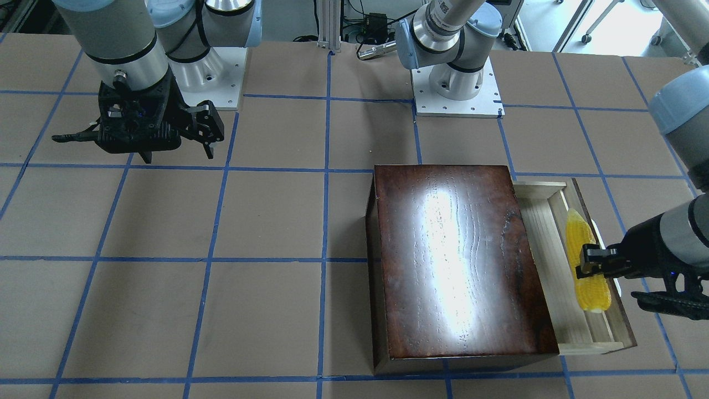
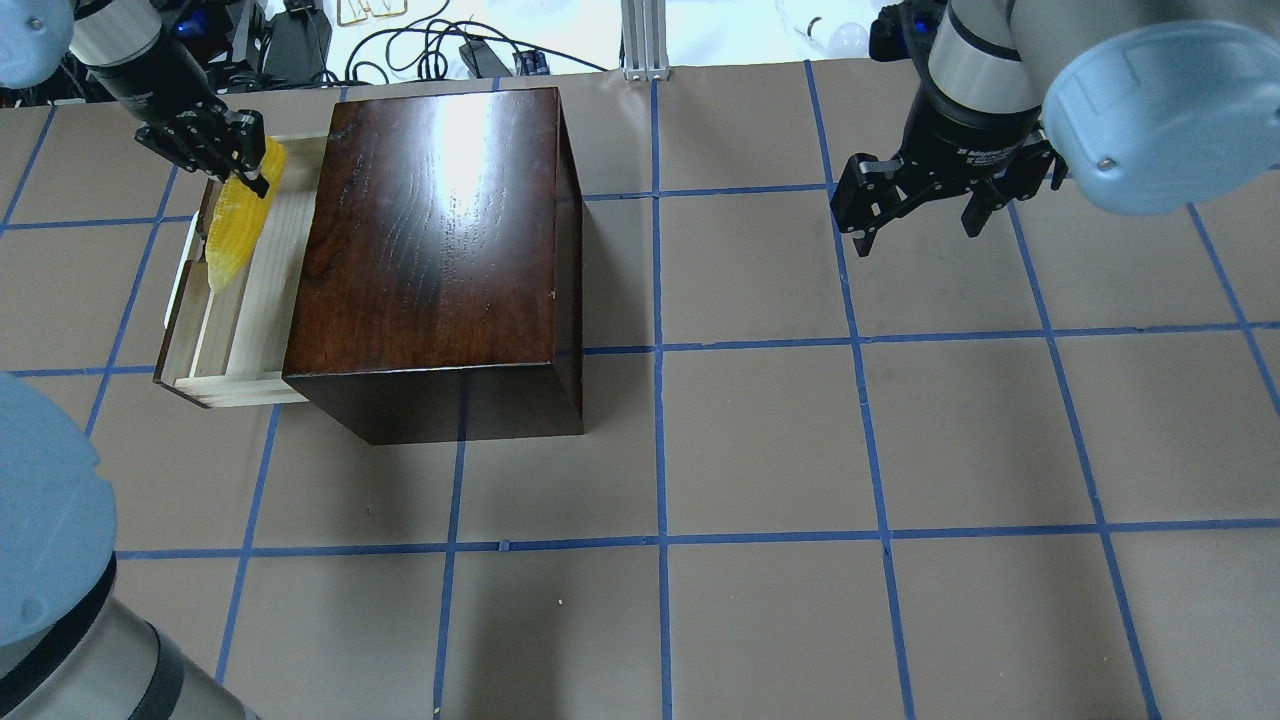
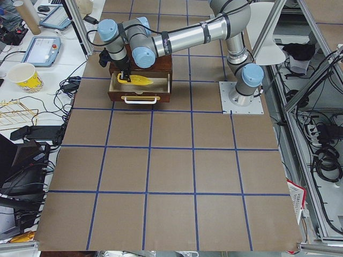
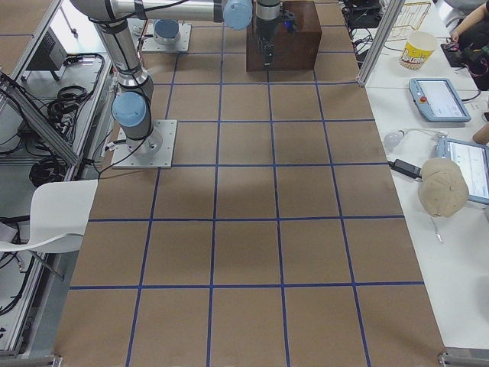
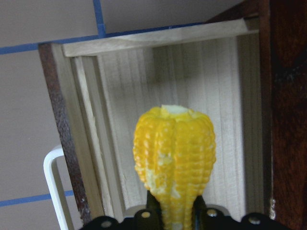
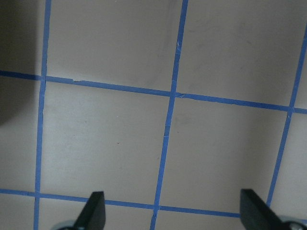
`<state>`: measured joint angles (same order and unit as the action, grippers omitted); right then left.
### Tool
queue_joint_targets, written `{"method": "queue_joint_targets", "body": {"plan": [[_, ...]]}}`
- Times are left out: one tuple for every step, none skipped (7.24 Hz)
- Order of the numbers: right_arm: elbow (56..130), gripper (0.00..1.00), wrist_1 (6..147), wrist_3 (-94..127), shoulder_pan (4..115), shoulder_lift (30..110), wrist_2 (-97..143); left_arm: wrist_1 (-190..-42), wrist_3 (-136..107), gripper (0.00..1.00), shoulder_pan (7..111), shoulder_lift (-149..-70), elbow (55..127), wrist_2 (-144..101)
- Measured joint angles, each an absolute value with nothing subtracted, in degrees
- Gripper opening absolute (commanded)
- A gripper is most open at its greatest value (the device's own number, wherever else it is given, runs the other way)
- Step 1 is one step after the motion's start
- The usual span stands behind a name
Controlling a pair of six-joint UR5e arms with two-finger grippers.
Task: Open drawer and put corn inside
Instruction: 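Lower the corn into the drawer and open the left gripper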
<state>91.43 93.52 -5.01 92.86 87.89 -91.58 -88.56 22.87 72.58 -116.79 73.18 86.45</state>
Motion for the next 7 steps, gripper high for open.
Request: {"method": "queue_joint_targets", "body": {"plan": [[91.43,1.0,93.52,-5.01,92.83,87.89,-91.58,-87.34,22.41,0.08,72.54,-116.85,75.17,86.4],[91.43,1.0,93.51,-5.01,92.86,87.89,-91.58,-86.22,22.18,0.25,72.49,-116.91,76.7,86.39],[91.44,1.0,93.51,-5.01,92.88,87.89,-91.58,-85.72,22.08,0.63,72.46,-117.02,77.3,86.37],[91.43,1.0,93.52,-5.01,92.9,87.89,-91.58,-85.53,21.99,0.86,72.44,-117.15,77.37,86.34],[91.42,1.0,93.52,-5.01,92.9,87.89,-91.58,-85.46,21.93,1.0,72.43,-117.23,77.28,86.32],[91.41,1.0,93.51,-5.01,92.86,87.89,-91.58,-85.48,21.92,1.0,72.34,-117.15,77.36,86.33],[91.41,1.0,93.52,-5.01,92.84,87.89,-91.58,-85.57,21.95,1.0,72.2,-116.92,77.55,86.41]]}}
